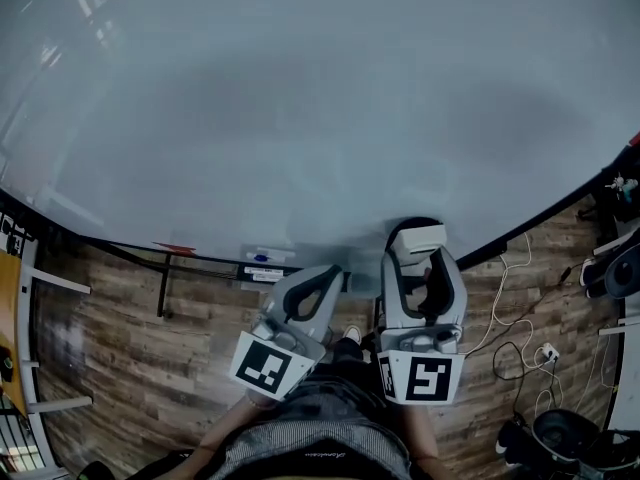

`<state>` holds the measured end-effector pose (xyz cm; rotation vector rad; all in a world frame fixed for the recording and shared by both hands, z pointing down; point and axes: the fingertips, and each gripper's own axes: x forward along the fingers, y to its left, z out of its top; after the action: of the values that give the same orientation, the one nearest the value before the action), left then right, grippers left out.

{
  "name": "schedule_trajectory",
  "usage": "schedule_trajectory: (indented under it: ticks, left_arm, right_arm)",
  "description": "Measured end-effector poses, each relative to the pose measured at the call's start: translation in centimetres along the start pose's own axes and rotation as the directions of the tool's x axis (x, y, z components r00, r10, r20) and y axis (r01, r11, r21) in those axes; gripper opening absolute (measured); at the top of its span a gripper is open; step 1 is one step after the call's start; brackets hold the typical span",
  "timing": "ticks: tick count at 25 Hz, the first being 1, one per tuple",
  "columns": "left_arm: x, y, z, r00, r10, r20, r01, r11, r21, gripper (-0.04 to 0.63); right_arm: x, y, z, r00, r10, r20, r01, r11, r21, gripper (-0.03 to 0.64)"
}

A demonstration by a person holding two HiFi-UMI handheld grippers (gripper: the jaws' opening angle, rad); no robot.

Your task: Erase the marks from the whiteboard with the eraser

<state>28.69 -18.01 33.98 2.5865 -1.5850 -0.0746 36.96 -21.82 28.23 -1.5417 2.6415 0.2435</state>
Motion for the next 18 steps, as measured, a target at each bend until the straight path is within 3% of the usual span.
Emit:
schedule_trajectory:
  ticks: [9, 18]
  left_arm:
    - [-4.1, 4.8, -0.1, 0.999, -0.036, 0.004, 0.036, 0.999, -0.016, 0.003]
    - [-8.3, 9.0, -0.3, 0.999, -0.037, 0.008, 0.037, 0.999, -0.013, 0.003]
  right_arm:
    - [2.0, 5.8, 0.6, 0.999, -0.034, 0.012, 0.035, 0.999, -0.014, 0.238]
    - [4.0, 12.2, 0.8, 1.000, -0.008, 0.024, 0.008, 1.000, -0.018, 0.239]
